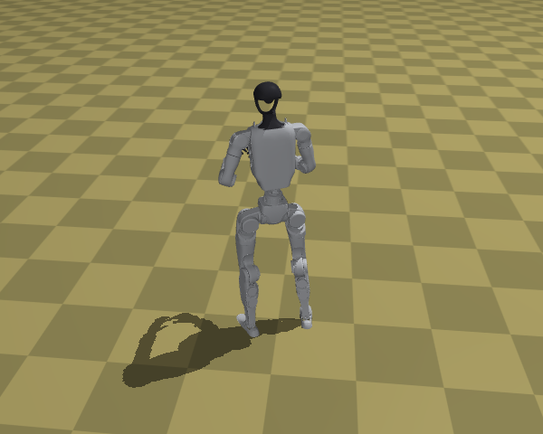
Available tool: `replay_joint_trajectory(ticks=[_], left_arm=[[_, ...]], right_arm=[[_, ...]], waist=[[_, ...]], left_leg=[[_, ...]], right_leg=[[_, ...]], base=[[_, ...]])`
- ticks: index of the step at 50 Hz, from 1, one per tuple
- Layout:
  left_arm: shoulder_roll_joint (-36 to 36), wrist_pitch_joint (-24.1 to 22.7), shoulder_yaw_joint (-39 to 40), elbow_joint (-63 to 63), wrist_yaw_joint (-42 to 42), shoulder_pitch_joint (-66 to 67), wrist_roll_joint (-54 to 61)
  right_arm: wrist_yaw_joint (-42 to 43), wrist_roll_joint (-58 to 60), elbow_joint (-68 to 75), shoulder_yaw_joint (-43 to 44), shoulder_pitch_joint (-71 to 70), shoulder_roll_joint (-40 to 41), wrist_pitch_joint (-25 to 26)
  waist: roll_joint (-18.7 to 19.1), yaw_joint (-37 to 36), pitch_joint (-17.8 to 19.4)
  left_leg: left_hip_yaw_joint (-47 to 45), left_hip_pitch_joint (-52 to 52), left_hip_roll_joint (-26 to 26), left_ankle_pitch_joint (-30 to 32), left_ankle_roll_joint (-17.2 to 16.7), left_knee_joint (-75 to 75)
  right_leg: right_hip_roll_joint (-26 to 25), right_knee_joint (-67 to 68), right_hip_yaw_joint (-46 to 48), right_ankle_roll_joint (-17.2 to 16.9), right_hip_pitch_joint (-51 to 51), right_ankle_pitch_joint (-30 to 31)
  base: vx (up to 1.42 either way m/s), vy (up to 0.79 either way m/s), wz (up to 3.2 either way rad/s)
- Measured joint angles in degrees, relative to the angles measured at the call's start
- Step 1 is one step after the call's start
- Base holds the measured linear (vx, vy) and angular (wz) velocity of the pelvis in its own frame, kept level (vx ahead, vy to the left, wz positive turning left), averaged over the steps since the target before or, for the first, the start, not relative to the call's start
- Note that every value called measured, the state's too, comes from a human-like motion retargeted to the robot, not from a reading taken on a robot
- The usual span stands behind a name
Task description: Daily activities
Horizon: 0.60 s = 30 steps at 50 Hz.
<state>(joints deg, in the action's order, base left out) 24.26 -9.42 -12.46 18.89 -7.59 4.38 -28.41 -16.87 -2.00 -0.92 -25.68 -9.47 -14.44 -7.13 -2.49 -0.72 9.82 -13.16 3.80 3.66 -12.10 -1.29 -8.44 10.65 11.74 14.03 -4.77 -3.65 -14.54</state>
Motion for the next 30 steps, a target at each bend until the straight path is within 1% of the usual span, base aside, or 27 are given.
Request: replay_joint_trajectory(ticks=[30], left_arm=[[0.5, 0.8, 3.2, -1.3, 2.3, 2.6, 2.8]], right_arm=[[2.1, 6.3, -1.7, -1.7, -0.8, 0.5, -1.4]], waist=[[0.3, 0.8, -0.1]], left_leg=[[-0.2, -0.6, 1.1, 1.7, 0.0, -0.5]], right_leg=[[-1.3, -2.1, -0.2, 0.2, 0.1, 0.5]], base=[[0.00, 0.00, 0.00]])
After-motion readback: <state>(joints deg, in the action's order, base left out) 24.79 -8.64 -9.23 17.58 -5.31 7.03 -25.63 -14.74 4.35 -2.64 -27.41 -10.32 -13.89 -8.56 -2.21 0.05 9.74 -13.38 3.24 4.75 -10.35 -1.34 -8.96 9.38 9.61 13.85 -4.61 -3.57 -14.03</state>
